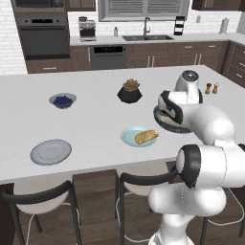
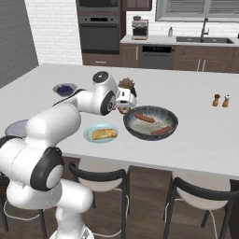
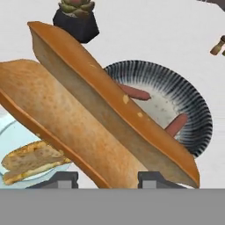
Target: Place one bun and one sausage from the bowl on each plate.
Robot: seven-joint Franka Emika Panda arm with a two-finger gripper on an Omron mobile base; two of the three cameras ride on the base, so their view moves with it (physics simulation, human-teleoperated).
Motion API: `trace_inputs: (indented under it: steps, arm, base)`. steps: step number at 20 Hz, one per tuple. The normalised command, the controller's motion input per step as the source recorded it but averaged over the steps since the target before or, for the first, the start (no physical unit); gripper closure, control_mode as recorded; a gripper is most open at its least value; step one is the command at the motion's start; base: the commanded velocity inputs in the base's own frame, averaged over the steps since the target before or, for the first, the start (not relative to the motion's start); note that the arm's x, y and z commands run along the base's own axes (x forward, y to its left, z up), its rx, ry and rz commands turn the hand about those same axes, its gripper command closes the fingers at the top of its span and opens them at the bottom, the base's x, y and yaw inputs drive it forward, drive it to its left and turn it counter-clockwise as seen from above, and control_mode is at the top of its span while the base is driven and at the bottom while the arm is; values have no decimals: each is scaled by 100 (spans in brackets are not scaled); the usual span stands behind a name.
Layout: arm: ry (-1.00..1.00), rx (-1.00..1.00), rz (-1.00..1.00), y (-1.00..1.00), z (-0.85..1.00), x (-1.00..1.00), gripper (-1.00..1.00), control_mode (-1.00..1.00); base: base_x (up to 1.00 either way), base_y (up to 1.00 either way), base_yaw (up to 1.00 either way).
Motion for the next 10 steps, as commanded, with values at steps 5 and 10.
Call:
trace_inputs:
  steps: [5, 10]
  arm:
    - [-2, -6, 35, 90, 22, -95, 100, -100]
    - [0, -1, 45, 100, 5, -60, 100, -100]
  base:
    - [0, 0, 0]
    - [0, 0, 0]
